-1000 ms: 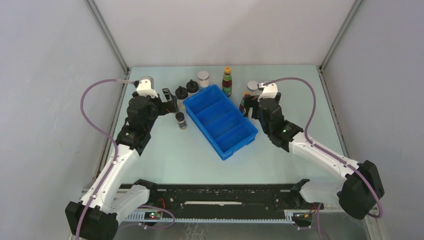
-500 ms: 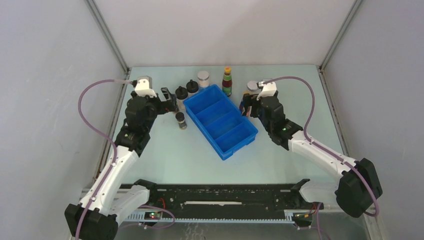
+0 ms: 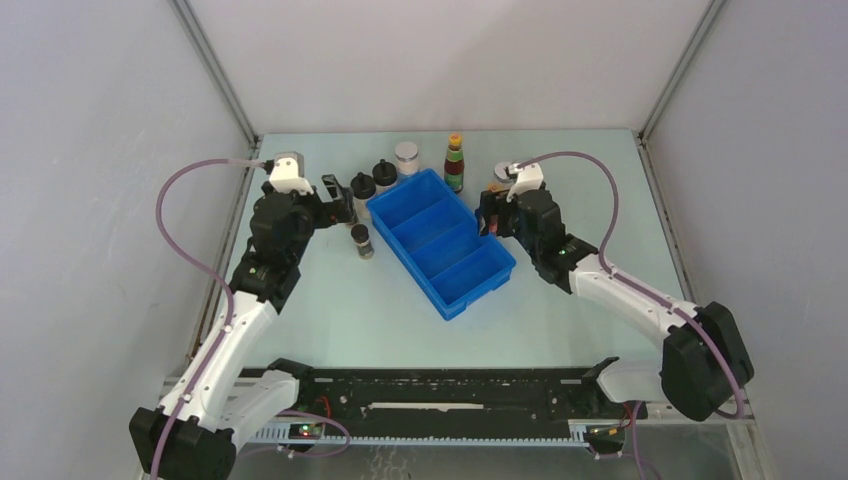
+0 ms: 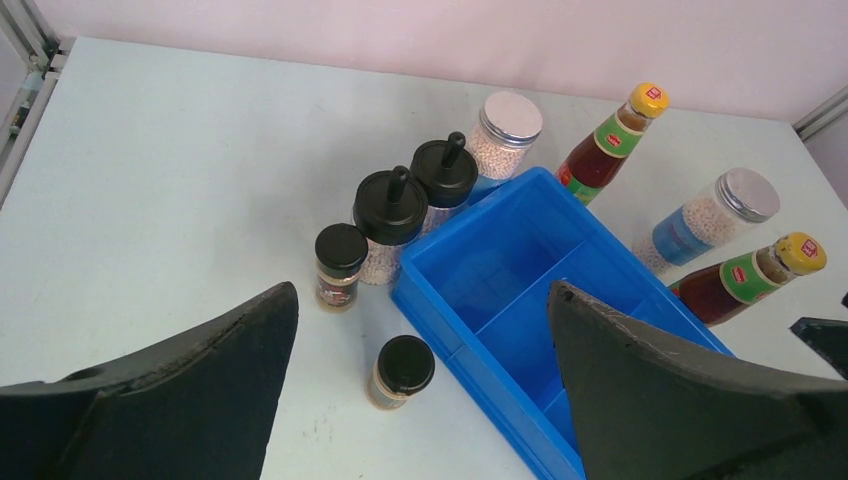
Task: Organize the condiment bottles
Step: Pick up the bottle from the center of the board.
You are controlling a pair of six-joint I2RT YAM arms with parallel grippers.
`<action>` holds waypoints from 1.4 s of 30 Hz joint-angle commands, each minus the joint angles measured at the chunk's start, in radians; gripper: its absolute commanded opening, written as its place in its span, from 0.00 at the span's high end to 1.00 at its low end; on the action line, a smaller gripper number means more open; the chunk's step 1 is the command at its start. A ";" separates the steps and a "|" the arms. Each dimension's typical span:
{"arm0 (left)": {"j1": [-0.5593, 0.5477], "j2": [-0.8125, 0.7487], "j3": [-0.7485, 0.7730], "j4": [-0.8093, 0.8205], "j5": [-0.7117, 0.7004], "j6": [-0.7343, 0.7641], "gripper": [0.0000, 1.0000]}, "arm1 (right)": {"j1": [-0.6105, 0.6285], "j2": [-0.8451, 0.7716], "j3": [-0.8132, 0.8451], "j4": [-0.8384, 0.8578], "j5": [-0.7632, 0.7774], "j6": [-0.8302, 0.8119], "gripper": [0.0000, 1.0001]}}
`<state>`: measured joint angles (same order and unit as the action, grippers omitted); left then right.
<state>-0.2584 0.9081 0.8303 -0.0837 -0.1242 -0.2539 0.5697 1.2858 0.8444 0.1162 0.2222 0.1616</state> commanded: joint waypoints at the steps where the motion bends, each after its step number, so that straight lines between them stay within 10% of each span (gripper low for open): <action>1: 0.005 -0.003 -0.034 0.039 0.008 0.013 0.01 | -0.012 0.041 0.042 0.063 -0.009 -0.025 0.08; 42: 0.006 0.015 -0.048 0.069 0.019 0.025 0.02 | -0.066 0.230 0.159 0.109 -0.021 -0.071 0.38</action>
<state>-0.2584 0.9226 0.8040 -0.0608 -0.1192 -0.2443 0.5102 1.5040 0.9592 0.2119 0.1997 0.1055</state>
